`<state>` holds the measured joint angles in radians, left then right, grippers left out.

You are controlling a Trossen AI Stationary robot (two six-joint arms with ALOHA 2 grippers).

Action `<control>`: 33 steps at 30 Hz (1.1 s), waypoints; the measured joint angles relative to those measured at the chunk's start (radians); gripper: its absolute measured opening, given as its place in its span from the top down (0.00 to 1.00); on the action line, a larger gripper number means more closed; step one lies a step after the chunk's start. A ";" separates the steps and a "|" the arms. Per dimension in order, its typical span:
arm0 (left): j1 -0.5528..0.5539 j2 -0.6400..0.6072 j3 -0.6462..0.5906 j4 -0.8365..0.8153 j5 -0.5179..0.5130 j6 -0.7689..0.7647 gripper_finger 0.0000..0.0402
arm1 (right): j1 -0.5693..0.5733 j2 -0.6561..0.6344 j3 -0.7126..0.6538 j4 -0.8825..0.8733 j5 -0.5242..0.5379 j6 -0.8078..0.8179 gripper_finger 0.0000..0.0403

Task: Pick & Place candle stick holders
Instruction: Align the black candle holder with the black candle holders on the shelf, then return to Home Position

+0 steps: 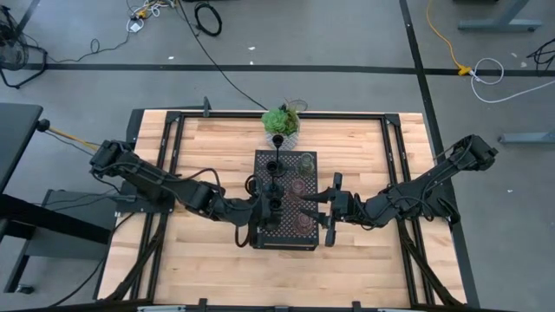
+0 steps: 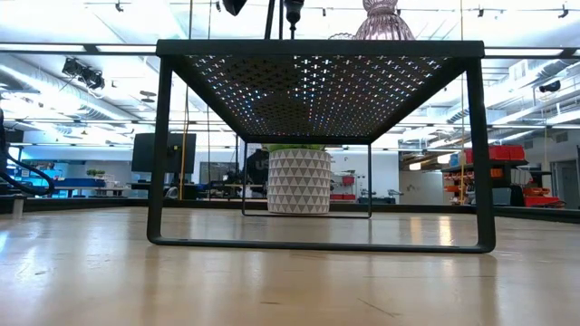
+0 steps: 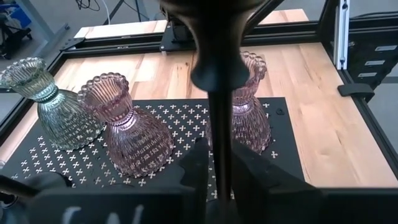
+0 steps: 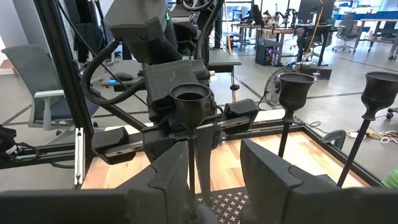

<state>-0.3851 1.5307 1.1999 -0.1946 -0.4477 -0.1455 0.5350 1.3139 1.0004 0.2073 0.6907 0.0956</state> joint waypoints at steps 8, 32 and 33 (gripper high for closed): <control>0.000 0.000 0.000 -0.005 0.000 0.000 0.69 | 0.000 0.000 0.000 0.000 0.000 0.000 0.64; -0.031 -0.286 0.000 -0.393 -0.046 -0.053 0.58 | 0.000 -0.008 0.000 -0.125 0.151 -0.011 0.64; -0.037 -0.309 0.001 -0.427 -0.071 -0.055 0.58 | 0.000 -0.016 0.000 -0.159 0.184 -0.011 0.64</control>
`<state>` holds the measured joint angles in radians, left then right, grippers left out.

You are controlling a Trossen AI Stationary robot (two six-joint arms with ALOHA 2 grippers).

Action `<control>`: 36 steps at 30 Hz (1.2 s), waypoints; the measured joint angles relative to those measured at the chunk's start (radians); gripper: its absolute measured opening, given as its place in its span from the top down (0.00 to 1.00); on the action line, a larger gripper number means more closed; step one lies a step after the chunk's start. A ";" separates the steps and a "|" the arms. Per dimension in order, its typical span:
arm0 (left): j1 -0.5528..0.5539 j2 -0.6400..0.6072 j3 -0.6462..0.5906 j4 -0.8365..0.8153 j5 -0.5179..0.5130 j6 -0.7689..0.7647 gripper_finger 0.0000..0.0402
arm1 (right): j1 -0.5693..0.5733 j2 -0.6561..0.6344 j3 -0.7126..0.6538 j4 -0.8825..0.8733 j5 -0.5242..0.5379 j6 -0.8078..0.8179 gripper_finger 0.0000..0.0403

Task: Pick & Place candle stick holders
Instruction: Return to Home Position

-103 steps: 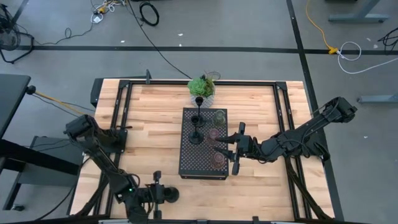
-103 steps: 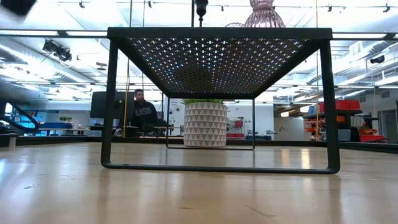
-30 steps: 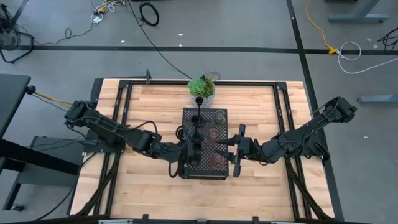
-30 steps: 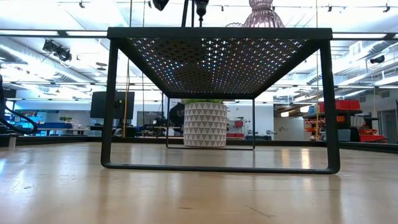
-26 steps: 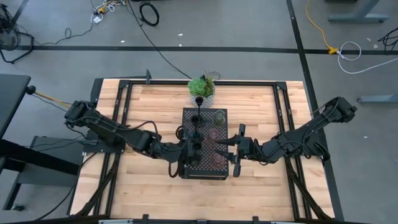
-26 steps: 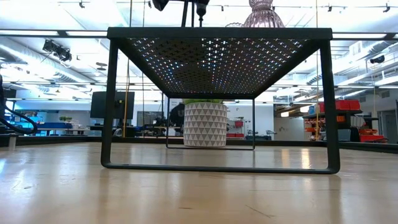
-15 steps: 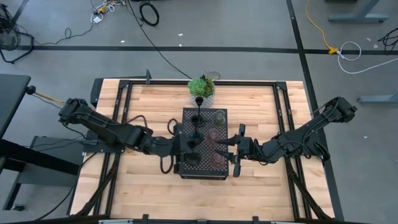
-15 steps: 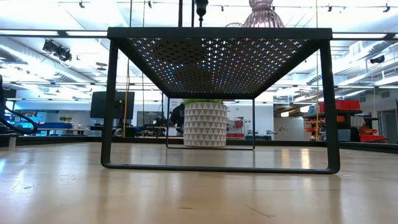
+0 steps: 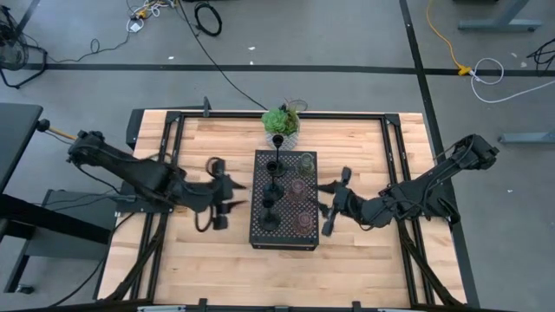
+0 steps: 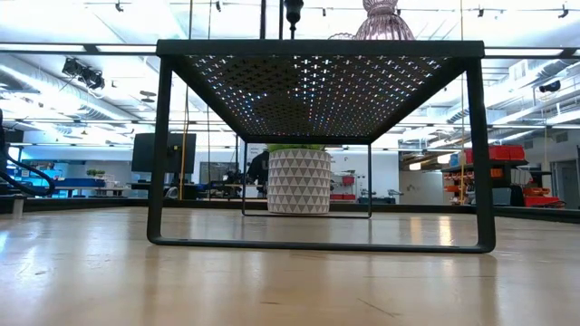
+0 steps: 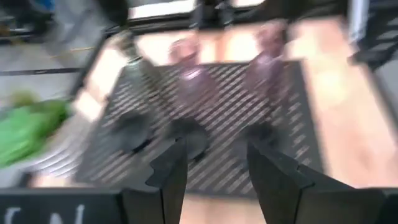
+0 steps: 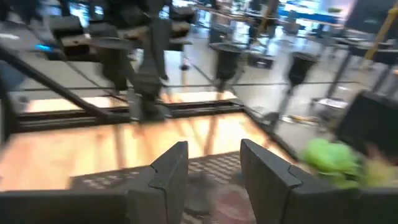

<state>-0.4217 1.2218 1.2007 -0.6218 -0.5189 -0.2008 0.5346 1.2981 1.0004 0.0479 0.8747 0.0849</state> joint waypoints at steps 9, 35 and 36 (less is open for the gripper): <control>-0.118 -0.292 -0.064 -0.470 -0.353 -0.278 0.58 | 0.009 -0.256 -0.006 -0.525 0.102 0.218 0.64; -0.422 -0.849 -1.102 0.375 -0.595 -0.340 0.58 | 0.124 -0.685 -0.977 0.432 0.161 0.465 0.64; -0.422 -0.850 -1.102 0.374 -0.577 -0.335 0.58 | 0.124 -0.683 -0.977 0.430 0.142 0.477 0.64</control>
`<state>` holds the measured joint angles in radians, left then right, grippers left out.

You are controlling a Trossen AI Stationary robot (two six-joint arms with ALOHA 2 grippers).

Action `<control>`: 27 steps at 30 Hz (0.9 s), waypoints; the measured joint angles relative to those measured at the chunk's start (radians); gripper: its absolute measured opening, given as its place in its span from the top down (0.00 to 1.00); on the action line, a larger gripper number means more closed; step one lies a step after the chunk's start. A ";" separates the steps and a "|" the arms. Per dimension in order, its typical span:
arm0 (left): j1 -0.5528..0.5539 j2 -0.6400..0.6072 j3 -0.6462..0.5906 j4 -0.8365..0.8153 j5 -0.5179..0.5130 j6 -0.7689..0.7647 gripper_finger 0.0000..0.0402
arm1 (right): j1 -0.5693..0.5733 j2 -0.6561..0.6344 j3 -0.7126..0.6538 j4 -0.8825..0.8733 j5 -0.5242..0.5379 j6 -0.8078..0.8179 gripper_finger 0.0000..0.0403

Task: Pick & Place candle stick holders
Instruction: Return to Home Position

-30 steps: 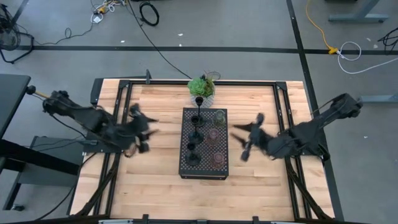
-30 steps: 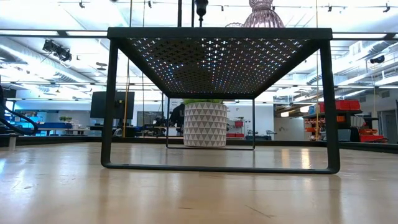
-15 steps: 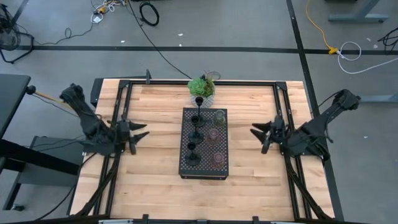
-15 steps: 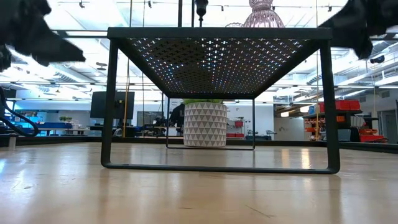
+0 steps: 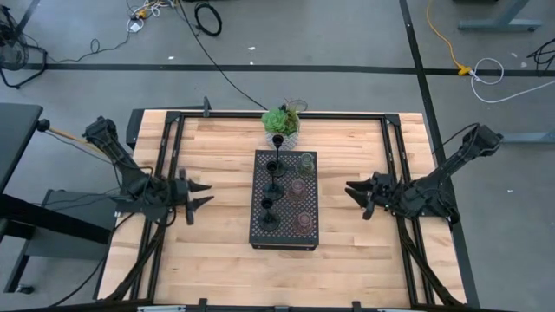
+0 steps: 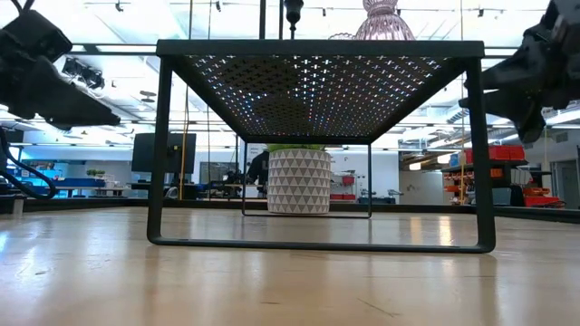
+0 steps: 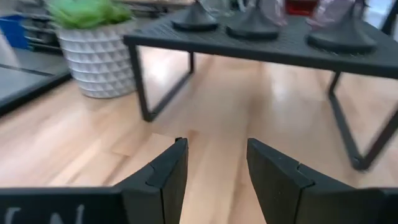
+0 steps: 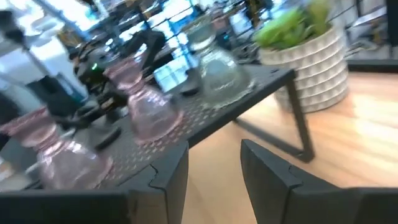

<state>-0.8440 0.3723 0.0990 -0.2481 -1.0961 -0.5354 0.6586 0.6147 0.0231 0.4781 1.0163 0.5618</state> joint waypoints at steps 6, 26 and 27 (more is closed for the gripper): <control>0.000 0.000 0.000 0.011 0.144 -0.002 0.58 | 0.000 0.001 0.000 -0.003 -0.152 -0.024 0.64; 0.193 -0.369 -0.007 0.025 0.593 -0.002 0.58 | -0.083 -0.203 -0.007 -0.152 -0.460 -0.020 0.64; 0.235 -0.371 -0.010 0.048 0.604 -0.003 0.58 | -0.106 -0.222 -0.007 -0.189 -0.460 -0.021 0.64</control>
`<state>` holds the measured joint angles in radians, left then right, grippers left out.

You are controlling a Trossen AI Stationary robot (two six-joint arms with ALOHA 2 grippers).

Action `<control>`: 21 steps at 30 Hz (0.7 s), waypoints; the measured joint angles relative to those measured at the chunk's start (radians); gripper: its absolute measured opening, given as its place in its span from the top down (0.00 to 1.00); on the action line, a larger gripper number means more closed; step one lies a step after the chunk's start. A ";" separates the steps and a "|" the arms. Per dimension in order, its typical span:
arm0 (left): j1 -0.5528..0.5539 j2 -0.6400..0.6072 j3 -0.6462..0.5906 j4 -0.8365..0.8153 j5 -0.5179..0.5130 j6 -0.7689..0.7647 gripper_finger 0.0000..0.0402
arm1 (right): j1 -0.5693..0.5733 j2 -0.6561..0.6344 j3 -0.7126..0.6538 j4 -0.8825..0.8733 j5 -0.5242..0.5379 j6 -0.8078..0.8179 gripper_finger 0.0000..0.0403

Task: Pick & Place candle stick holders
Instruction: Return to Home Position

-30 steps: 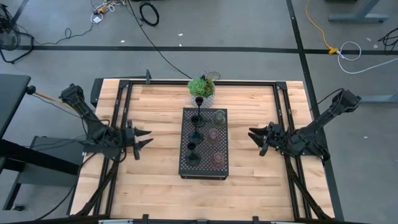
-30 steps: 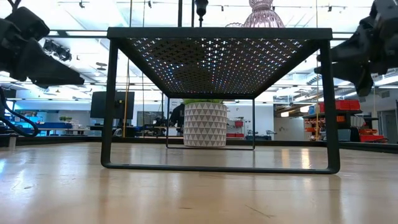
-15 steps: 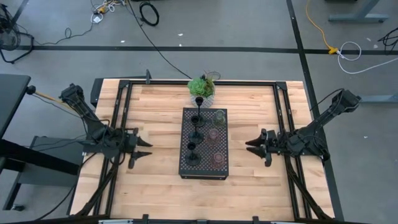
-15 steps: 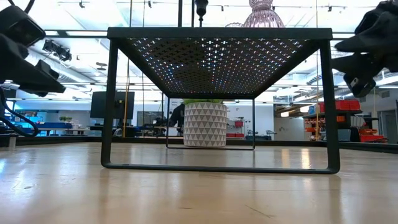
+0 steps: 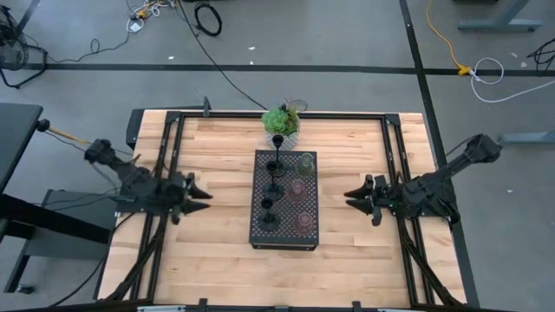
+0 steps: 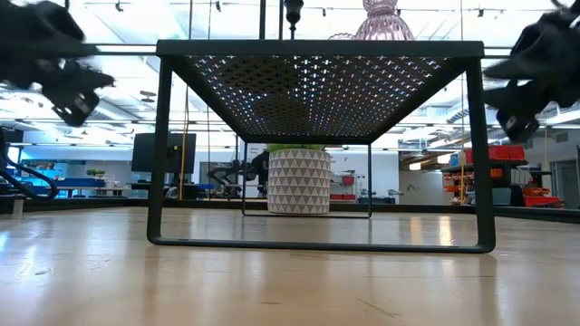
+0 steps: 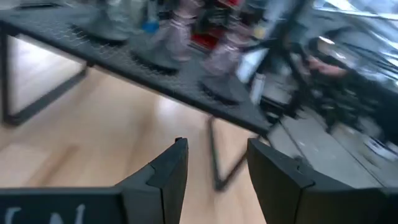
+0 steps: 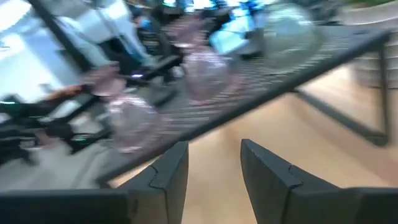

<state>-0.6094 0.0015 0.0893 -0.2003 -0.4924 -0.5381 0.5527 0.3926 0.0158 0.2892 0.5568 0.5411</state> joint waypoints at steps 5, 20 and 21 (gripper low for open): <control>0.172 -0.001 -0.069 0.248 -0.005 0.001 0.58 | -0.116 -0.105 0.000 -0.220 0.002 -0.001 0.64; 0.464 -0.001 -0.082 0.307 -0.008 0.001 0.58 | -0.310 -0.392 0.002 -0.206 0.003 -0.001 0.64; 0.473 -0.001 -0.082 0.307 -0.008 0.001 0.58 | -0.320 -0.392 0.001 -0.213 0.008 0.000 0.64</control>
<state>-0.1369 0.0010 0.0078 0.1067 -0.5007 -0.5373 0.2330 0.0002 0.0166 0.0764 0.5647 0.5408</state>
